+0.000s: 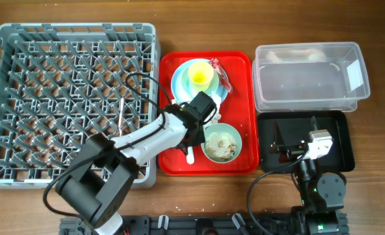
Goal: Sort waste into correct bins and load items into the dishwasher rack
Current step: 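Move the left gripper back to the tray and grasp the white spoon, then carry the white spoon into the rack and insert it upright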
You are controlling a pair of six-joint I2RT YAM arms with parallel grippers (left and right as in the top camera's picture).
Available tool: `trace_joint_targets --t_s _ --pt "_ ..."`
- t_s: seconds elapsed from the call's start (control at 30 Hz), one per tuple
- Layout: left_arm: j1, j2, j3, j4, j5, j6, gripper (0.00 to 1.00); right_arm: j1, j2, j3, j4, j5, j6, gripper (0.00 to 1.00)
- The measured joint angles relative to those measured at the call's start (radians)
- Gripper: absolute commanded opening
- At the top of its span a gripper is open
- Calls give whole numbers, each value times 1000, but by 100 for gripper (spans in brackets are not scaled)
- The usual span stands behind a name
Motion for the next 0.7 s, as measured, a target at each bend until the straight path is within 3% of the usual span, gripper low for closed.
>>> trace_joint_targets --t_s 0.07,0.1,0.33,0.57,0.7 --pt "0 0 0 -2 -7 -3 14 0 0 0 0 0 0 100" --pt "0 0 0 -3 -7 -3 4 0 0 0 0 0 0 100" --pt "-1 -45 40 -117 -48 72 4 0 0 0 0 0 0 100" --pt "-1 -420 142 -342 -359 113 4 0 0 0 0 0 0 100" --pt "-1 -458 142 -411 -507 119 8 0 0 0 0 0 0 100"
